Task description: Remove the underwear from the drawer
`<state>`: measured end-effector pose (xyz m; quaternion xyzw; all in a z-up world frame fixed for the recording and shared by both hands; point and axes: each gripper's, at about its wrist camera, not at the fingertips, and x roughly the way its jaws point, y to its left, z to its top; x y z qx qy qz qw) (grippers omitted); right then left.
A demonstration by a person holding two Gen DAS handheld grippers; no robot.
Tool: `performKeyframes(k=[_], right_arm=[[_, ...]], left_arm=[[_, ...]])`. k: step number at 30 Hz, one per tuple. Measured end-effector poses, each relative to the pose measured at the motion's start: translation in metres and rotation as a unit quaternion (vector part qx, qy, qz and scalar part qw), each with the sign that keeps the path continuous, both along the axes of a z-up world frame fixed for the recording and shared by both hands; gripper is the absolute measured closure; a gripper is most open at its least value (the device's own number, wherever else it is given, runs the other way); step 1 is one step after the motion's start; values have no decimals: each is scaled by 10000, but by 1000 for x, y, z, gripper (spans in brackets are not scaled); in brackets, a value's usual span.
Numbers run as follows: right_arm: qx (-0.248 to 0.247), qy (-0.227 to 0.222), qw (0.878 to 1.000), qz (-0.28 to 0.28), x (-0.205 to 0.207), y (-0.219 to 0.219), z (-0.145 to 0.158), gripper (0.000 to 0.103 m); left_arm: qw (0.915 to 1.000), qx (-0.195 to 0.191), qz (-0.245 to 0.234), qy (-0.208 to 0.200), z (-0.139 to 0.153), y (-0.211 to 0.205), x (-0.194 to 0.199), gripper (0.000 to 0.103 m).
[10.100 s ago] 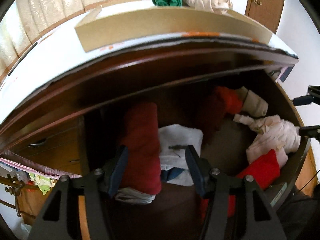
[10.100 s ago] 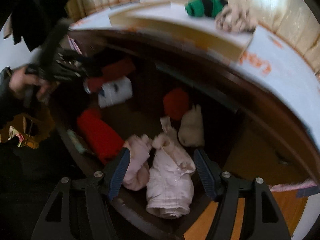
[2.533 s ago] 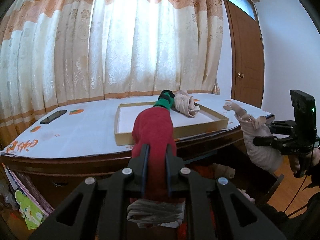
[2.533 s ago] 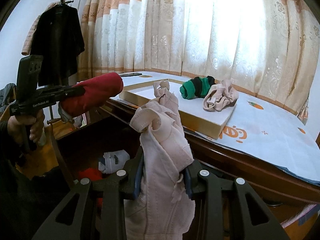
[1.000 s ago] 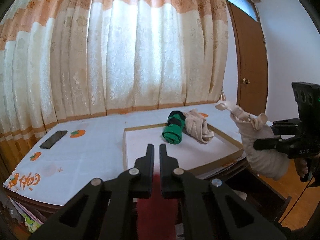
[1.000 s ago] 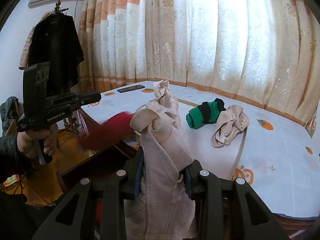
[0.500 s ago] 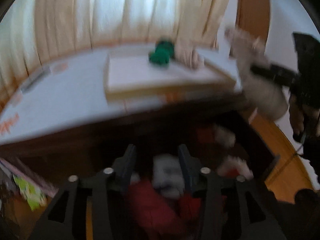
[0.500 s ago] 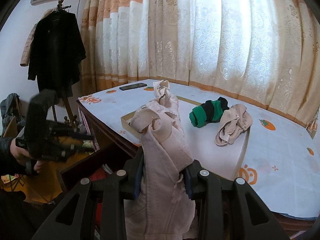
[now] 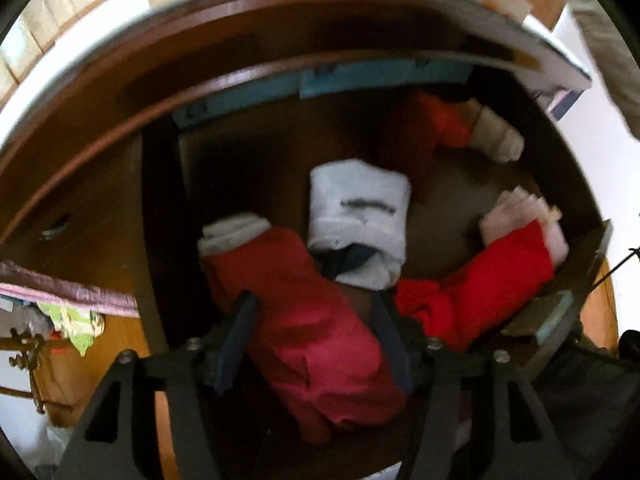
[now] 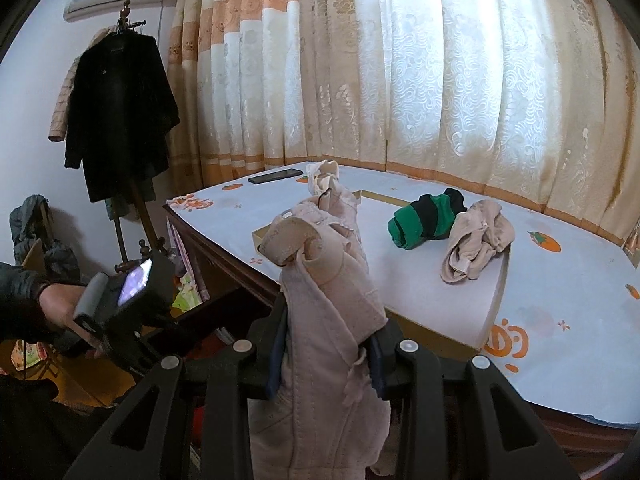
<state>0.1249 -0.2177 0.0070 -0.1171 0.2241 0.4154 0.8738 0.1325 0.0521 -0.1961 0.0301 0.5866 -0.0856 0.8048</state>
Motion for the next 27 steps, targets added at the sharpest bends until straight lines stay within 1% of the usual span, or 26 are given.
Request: performKeyframes(k=[2,3,6,8,9,10,11,12,13,14,15,16,19,22,23,25,27], right_arm=[[35,15,10000,10,1,-1,-1,67],[46,15,10000,18,0,-1,-2,67],[92,20,9999,45,0,-2,-3,67],[125,27,9999,42,-1,-3,-3,67],[148,34,9999,37,-1,-4,-3,67],[160,33,9999,34,-1,-5,-3,67],[172,33,9998,28,-1,-6,-3,67],[177,34,9998,20,-1,-7,-3,67],[190,39,9998,7,-1,-8,-3,67],[196,45,9998,1,-1,-9,-3,67],[199,51,9998,-10,-1,-10,-3,67],[203,57,9998,-28,-1,-10,-3,67],[216,98,9997,-46,-1,-11,-5,67],[196,119,9997,-46,-1,-11,-7,67],[196,130,9997,-49,-1,-11,-7,67],[202,125,9997,-65,0,-12,-6,67],[232,136,9996,-81,1,-11,-4,67]], left_arm=[[9998,73,-58,176,-7,-2,3,39],[9996,173,-132,196,-9,-6,4,38],[9988,337,-233,257,-14,-13,7,37],[9974,589,-361,224,-18,-19,7,39],[9961,748,-439,174,-19,-22,6,43],[9934,1000,-548,126,-22,-25,3,49],[9923,1094,-571,72,-23,-25,2,54],[9911,1185,-607,-11,-22,-24,-1,88],[9938,960,-555,86,-22,-18,-2,95],[9948,890,-500,50,-21,-16,-4,95],[9933,1007,-564,-69,-19,-18,-9,96],[9927,1040,-604,-127,-18,-19,-12,97],[9950,802,-536,-272,-9,-18,-19,97],[9943,687,-424,-695,14,-17,-30,97],[9939,658,-385,-799,23,-17,-28,97],[9906,635,-325,-1167,42,-17,-34,97],[9885,533,-222,-1397,56,-19,-35,97]])
